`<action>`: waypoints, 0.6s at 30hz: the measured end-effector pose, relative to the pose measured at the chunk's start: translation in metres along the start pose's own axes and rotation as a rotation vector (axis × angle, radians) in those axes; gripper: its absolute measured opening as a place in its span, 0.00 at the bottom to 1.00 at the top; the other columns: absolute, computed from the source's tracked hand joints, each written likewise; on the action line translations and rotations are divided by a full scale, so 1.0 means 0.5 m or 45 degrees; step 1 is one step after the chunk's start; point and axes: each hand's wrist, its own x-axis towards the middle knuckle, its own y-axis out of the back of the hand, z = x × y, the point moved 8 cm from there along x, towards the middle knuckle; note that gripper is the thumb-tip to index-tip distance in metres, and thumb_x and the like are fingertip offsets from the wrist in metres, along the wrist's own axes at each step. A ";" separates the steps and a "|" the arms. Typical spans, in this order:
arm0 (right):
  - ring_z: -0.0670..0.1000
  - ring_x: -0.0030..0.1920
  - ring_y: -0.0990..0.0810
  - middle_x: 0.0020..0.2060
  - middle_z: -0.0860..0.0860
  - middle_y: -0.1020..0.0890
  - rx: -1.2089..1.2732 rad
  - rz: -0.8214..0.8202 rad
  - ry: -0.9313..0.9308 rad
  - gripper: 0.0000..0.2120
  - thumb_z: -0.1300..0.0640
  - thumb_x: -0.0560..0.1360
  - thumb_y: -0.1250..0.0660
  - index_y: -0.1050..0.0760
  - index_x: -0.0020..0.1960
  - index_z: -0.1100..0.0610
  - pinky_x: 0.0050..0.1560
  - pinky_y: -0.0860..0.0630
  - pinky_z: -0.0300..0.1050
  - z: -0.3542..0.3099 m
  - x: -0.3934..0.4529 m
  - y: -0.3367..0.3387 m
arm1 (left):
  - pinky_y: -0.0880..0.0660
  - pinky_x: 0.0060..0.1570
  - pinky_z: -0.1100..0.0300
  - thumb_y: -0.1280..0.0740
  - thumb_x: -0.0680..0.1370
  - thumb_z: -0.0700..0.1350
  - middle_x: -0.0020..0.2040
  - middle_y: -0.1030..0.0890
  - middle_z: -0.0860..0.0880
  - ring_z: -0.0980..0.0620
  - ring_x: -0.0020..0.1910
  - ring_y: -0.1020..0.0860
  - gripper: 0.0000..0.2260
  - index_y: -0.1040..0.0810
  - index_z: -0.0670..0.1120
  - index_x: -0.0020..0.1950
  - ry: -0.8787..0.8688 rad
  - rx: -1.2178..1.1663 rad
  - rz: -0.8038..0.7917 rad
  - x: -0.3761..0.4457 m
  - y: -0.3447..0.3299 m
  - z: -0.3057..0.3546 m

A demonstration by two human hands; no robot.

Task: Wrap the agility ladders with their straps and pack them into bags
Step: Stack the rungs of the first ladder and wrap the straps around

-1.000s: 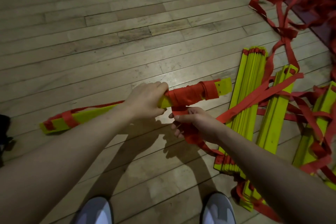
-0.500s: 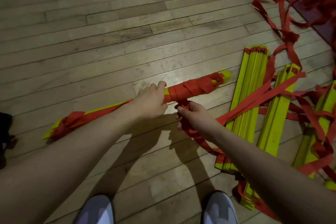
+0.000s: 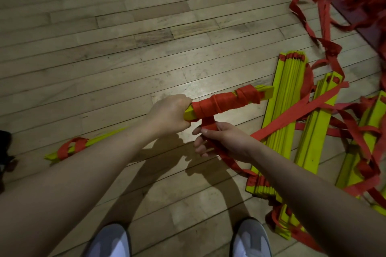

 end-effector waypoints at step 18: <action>0.48 0.32 0.25 0.36 0.53 0.24 -0.592 0.265 0.102 0.12 0.53 0.82 0.42 0.27 0.54 0.62 0.32 0.27 0.39 -0.031 0.006 -0.003 | 0.39 0.64 0.50 0.35 0.76 0.49 0.66 0.36 0.43 0.42 0.66 0.37 0.30 0.45 0.47 0.74 0.369 -0.085 -0.211 0.011 -0.047 -0.055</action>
